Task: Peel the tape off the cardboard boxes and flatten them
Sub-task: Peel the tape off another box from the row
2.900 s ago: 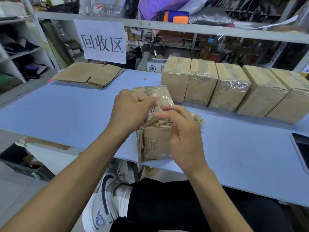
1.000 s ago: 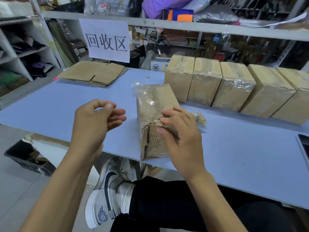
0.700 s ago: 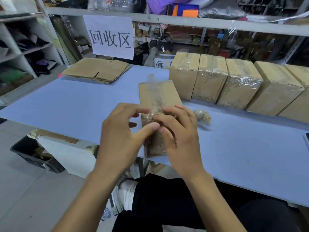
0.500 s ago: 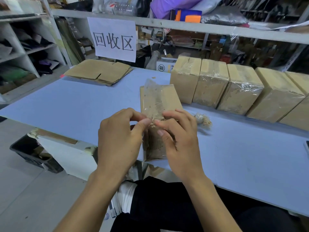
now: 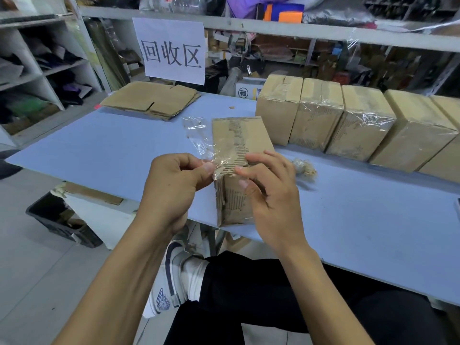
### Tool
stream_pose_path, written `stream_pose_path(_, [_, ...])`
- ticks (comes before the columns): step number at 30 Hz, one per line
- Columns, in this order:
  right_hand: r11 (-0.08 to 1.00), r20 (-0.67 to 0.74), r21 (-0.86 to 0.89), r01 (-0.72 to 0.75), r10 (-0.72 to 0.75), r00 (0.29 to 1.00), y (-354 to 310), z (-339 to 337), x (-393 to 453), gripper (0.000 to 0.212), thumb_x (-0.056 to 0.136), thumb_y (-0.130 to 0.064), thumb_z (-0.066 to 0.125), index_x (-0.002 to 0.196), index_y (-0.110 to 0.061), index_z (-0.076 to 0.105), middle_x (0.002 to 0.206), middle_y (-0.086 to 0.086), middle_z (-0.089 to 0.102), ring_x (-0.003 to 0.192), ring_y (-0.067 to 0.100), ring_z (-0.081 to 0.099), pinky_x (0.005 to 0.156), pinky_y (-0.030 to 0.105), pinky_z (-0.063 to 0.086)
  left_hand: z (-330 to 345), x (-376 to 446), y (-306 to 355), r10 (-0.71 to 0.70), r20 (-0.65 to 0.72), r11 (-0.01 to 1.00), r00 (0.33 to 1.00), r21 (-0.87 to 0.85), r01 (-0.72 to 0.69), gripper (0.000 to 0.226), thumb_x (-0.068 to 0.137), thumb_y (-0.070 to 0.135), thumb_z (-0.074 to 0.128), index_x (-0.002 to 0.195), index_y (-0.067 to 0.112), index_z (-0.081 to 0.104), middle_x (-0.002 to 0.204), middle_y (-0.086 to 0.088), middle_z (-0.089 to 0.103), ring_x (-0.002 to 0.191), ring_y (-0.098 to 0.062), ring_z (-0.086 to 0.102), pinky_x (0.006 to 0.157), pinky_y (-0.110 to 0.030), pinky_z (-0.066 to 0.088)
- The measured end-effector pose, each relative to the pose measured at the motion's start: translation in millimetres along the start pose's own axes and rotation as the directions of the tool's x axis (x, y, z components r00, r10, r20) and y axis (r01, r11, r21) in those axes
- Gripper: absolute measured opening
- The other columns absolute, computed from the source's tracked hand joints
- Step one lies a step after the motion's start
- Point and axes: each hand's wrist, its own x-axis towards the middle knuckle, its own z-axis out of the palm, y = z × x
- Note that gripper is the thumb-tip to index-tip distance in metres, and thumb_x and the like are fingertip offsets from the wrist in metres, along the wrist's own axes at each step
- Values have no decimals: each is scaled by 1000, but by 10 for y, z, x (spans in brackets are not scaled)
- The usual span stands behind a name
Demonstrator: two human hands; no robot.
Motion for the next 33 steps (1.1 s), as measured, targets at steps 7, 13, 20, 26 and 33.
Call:
stream_pose_path(7, [1000,-15,-2,-19,19,1000,-11,-1,4,10,93,-12,65,100,-14,73,120,-5,62,129,26,44,108,24,32,-45,-279,-197,230,-37,931,972,298,-209,13,79,15,82,83,22,72,79,12,74,81,-5,71,79,-21,56])
stream_pose_path(13, [1000,-29,1,-3,3,1000,4,1,2,11,93,-11,64,100,-14,72,120,-11,59,129,27,45,109,27,34,13,-328,-433,324,-72,865,943,425,-265,21,78,16,83,78,31,68,79,20,71,81,0,69,78,-18,52])
stream_pose_path(20, [1000,-33,10,1,0,999,22,6,1,11,92,-11,66,101,-14,72,120,-12,58,130,24,44,108,28,36,4,-303,-525,483,-14,755,875,512,-409,12,87,11,75,79,18,68,80,12,68,82,-5,66,69,-12,50])
stream_pose_path(26, [1000,-33,10,7,-6,999,21,-1,11,10,93,-11,65,101,-14,72,120,-11,59,129,26,45,108,28,36,-101,-159,-410,517,212,623,829,572,-534,4,83,14,66,80,14,65,78,10,65,79,-10,60,71,-29,50])
stream_pose_path(33, [1000,-3,0,11,-11,1000,29,10,1,11,94,-9,64,101,-13,72,121,-10,58,129,26,43,109,24,33,-370,-53,-1,575,159,630,802,539,-559,11,93,5,67,85,12,62,85,6,68,81,-10,69,74,-34,57])
